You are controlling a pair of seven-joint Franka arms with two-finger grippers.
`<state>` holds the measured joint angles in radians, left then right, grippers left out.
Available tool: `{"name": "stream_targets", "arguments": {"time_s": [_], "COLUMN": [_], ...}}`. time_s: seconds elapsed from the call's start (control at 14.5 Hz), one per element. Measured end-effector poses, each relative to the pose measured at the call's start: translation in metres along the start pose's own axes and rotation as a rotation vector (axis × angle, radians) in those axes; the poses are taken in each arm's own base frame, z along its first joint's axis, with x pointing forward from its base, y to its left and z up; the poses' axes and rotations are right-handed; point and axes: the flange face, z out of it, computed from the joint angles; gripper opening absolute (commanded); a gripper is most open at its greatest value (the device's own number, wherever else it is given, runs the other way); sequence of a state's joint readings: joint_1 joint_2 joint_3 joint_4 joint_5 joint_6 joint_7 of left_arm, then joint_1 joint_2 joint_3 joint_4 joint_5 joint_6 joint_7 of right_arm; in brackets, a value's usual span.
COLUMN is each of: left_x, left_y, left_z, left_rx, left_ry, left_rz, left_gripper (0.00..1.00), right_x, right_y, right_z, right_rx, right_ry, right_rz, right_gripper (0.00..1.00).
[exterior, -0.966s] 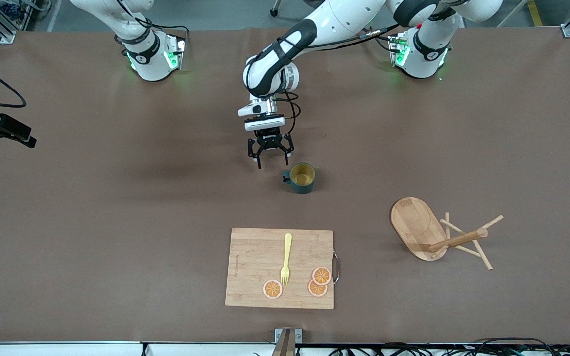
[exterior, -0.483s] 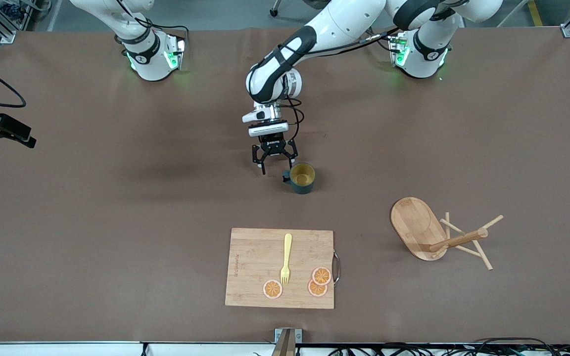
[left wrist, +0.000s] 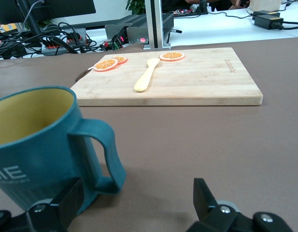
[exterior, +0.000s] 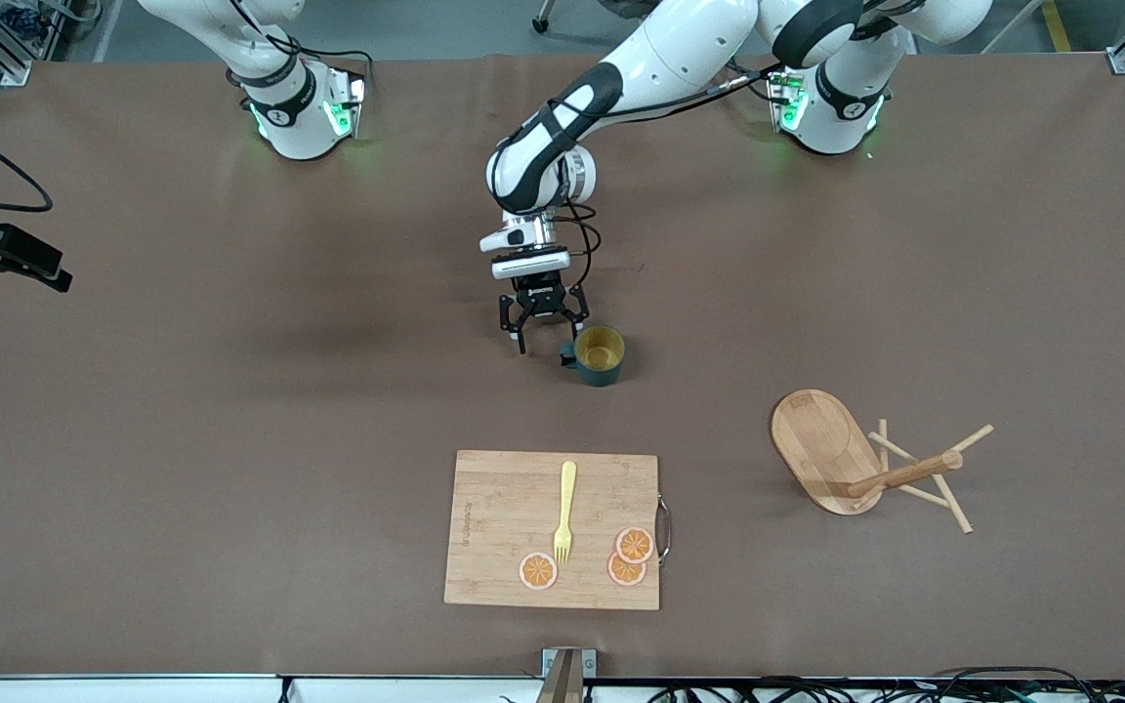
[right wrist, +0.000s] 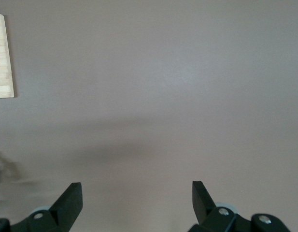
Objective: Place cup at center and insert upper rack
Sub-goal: 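Lower the left gripper and close it on the mug handle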
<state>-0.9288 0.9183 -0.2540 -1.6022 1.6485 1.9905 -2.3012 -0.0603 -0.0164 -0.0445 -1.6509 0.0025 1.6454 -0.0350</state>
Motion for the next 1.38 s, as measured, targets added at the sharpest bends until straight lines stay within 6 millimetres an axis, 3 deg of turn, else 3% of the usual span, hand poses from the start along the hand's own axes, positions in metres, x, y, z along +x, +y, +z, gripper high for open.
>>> {"name": "stream_targets", "arguments": {"time_s": [0.55,1.38], "left_x": [0.002,0.009], "left_y": [0.01,0.011], "left_z": [-0.007,0.012], "left_rx": [-0.022,-0.015], "left_ry": [0.005,0.014], "left_rz": [0.028,0.024], "left_gripper": [0.98,0.97], "right_x": [0.0,0.0], "right_y": [0.0,0.001], "right_z": [0.0,0.0], "right_rx": [0.0,0.0], "right_ry": [0.0,0.0], "right_rz": [-0.001,0.0], "right_gripper": [1.0,1.0]}}
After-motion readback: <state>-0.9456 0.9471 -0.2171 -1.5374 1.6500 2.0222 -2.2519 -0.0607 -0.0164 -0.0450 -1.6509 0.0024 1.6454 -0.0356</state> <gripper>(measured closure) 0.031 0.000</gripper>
